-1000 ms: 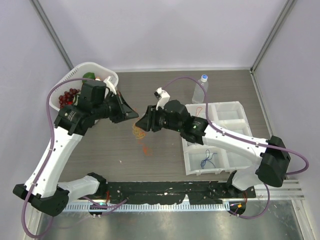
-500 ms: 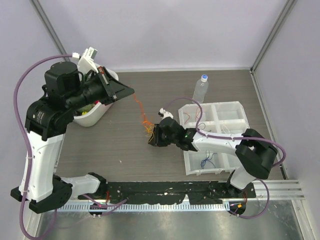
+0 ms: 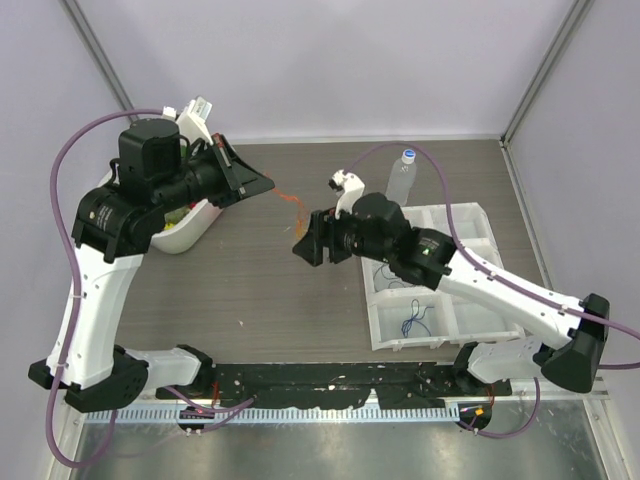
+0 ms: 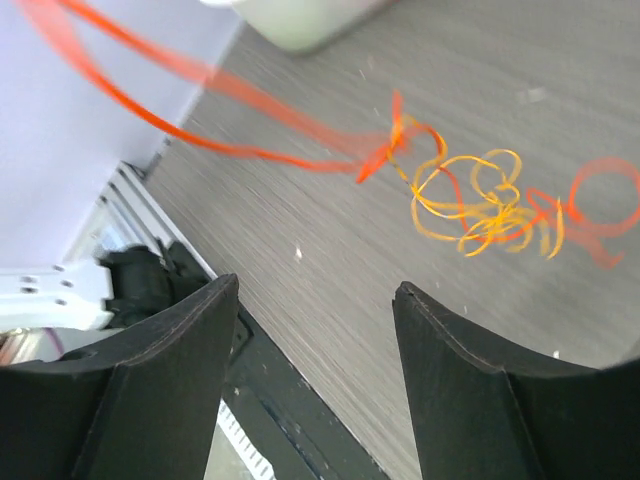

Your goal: Untangle the cables

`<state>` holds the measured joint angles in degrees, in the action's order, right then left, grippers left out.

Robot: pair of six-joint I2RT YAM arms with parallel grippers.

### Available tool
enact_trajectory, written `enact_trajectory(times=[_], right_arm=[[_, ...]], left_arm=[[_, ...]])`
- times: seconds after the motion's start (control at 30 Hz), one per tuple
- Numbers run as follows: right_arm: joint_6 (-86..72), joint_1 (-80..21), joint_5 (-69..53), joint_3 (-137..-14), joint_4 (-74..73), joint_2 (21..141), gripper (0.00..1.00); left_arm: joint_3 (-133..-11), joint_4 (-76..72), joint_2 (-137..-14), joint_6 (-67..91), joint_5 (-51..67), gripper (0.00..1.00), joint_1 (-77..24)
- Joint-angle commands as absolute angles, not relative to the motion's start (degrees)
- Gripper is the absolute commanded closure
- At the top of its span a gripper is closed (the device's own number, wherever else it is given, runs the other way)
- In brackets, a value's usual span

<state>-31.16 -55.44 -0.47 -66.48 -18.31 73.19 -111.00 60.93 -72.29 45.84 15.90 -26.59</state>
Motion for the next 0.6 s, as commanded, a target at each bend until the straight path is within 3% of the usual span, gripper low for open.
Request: enact_trajectory(times=[0.0,0.27,0.53,0.57], right_arm=[[-22.2,-55.5,3.2,-77.8,-25.5,72.9,0.31],[-18.1,-55.5,6.1,-87.1,-20.0,76.1,0.31],[-20.8,-55.4,1.9,-85.7,-9.8,80.4,0.51],[-21.8,-55.5,2.7,-84.2,-8.7,80.6,0.58]], left_arm=[[-112.1,59.3,-72.0,44.8,15.4,1.0,-26.5],[-113.7,58.5,-72.5,48.9,19.2,1.0,-26.5],[-116.5,57.4,-73.1,51.9,21.6,1.0,-26.5],[-117.3,57.3,-73.5,52.2,22.0,1.0,-26.4]])
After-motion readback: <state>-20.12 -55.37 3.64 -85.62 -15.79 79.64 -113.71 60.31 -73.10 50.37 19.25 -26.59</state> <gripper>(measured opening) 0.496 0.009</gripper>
